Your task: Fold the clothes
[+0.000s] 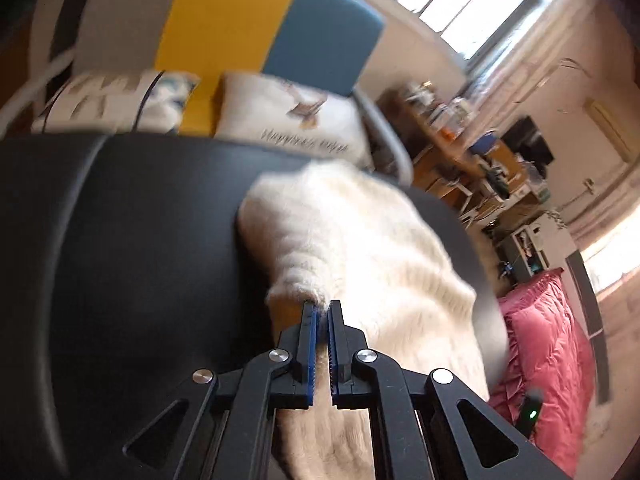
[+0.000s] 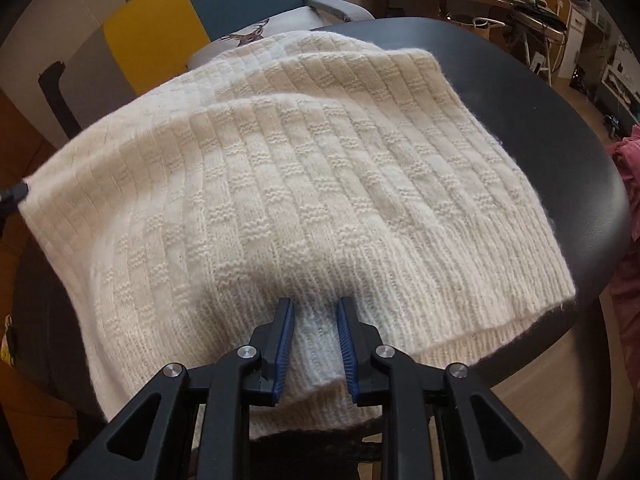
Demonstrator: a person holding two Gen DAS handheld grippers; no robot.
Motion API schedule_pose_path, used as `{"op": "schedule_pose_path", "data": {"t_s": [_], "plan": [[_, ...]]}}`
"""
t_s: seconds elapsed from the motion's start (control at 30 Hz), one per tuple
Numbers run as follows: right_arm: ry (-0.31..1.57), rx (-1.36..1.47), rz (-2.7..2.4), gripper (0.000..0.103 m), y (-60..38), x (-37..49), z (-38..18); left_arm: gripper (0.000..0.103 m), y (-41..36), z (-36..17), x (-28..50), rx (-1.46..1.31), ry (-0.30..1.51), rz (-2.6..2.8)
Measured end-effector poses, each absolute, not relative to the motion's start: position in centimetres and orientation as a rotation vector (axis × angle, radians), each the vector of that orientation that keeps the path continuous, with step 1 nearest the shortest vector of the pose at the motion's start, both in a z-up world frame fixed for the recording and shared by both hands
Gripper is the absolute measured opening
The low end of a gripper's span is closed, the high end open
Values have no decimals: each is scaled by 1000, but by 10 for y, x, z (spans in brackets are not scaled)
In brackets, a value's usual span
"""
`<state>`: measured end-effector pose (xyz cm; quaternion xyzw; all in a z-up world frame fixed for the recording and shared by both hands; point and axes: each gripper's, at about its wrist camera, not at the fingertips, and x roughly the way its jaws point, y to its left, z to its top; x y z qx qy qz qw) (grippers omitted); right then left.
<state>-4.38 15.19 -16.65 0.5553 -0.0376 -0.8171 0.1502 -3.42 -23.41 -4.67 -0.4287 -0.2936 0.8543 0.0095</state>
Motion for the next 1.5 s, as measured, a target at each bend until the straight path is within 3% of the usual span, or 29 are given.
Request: {"op": "schedule_pose_path", "data": {"t_s": [0.07, 0.33, 0.43, 0.7, 0.73, 1.0, 1.13, 1.2, 1.3, 1.43, 1.5], "plan": [[-150, 1578, -2340, 22, 159, -47, -160, 6, -245, -68, -13, -1416, -957, 2618], [-302, 1492, -2322, 22, 182, -60, -132, 8, -313, -142, 33, -1510, -1449, 2461], [-343, 1474, -2364, 31, 181, -80, -120, 16, -321, -157, 27, -1487, -1602, 2348], [-662, 1471, -2258, 31, 180, -132, -125, 45, -322, -181, -14, -1321, -1924, 2026], [-685, 1472, -2254, 31, 178, -136, -126, 45, -323, -185, -20, -1299, -1963, 1988], [-623, 1508, -2387, 31, 184, -179, -127, 57, -311, -201, -52, -1266, -2049, 1860], [-542, 1528, -2501, 32, 207, -208, -126, 56, -305, -208, -64, -1255, -2082, 1853], [-516, 1545, -2484, 36, 215, -223, -131, 39, -303, -208, -67, -1272, -2073, 1874], [-468, 1595, -2381, 38, 213, -237, -147, 23, -303, -199, -69, -1285, -2008, 1991], [-332, 1678, -2352, 39, 196, -246, -169, 18, -309, -170, -68, -1251, -1875, 2196], [-261, 1666, -2349, 29, 182, -242, -173, 16, -311, -156, -70, -1245, -1816, 2261]]}}
